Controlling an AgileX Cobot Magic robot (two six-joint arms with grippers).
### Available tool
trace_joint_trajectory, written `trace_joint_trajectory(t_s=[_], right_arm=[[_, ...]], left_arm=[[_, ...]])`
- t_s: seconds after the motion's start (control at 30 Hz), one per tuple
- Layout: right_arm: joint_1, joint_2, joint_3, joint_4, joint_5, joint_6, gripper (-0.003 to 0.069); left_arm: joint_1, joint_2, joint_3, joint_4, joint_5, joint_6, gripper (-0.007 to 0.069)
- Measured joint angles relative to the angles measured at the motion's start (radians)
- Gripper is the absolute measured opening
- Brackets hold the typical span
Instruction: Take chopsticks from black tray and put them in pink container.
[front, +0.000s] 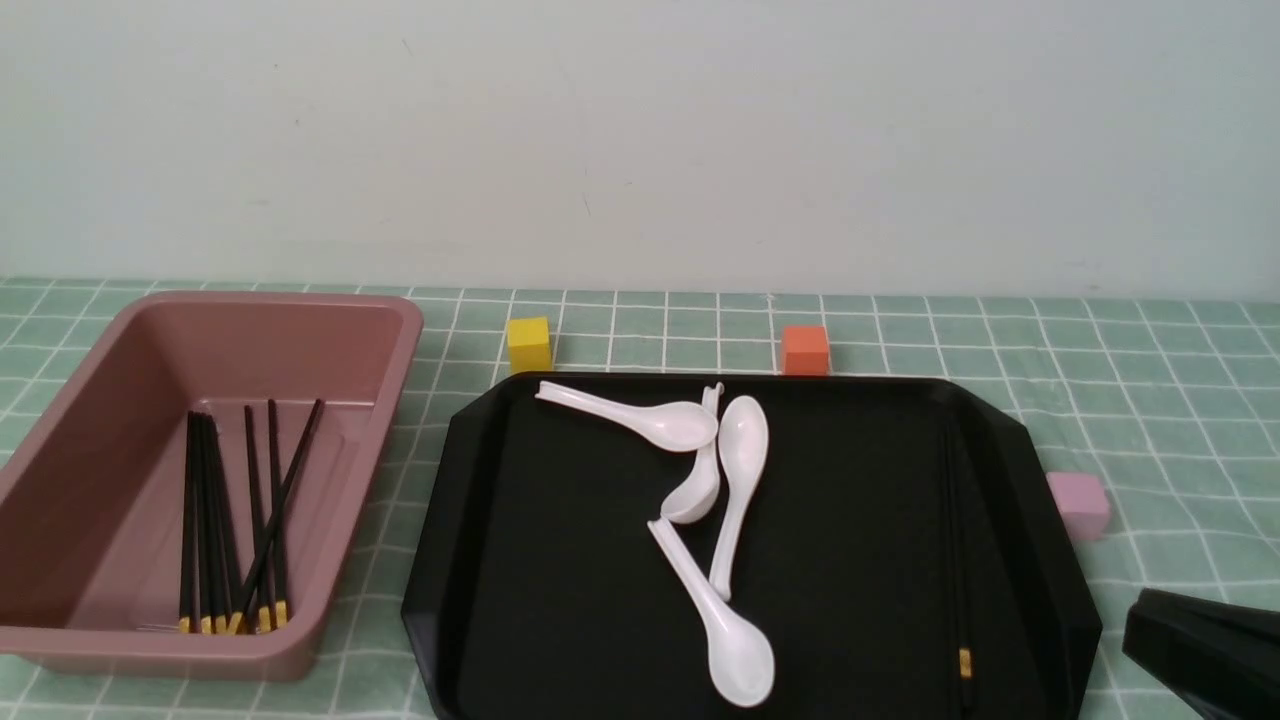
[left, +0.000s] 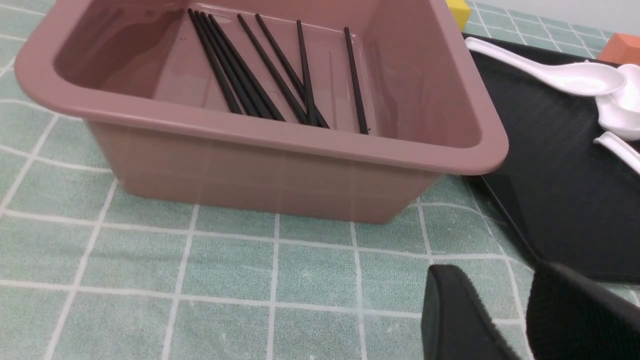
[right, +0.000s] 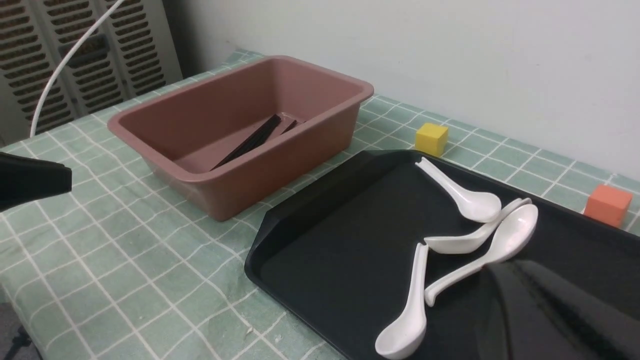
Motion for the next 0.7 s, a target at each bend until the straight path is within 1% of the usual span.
trace_joint_trajectory(t_s=[0.2,0.4,0.5,0.57,0.63,0.7], right_arm=[[0.0,0.0,0.007,-0.016,-0.011,0.0,0.0012],[-0.011,-0.052,0.11,-0.023,-0.04,-0.007,0.0015],[-0.091,-0.127,0.177,-0.022,-0.041,-0.011,0.0017],[-0.202,-0.203,0.237,-0.018,-0.038,-0.011,0.0019],[-0.272,-0.249,0.27,-0.018,-0.035,-0.011,0.002],[-0.379,-0.323,0.32,-0.015,-0.025,-0.011,0.0023]], left_arm=[[0.0,0.0,0.0,0.001,0.0,0.0,0.0238],[0.0,0.0,0.0,0.001,0.0,0.0,0.0238],[0.0,0.0,0.0,0.001,0.0,0.0,0.0239],[0.0,0.0,0.0,0.001,0.0,0.0,0.0239],[0.0,0.0,0.0,0.001,0.0,0.0,0.0239],[0.0,0.0,0.0,0.001,0.0,0.0,0.0239]])
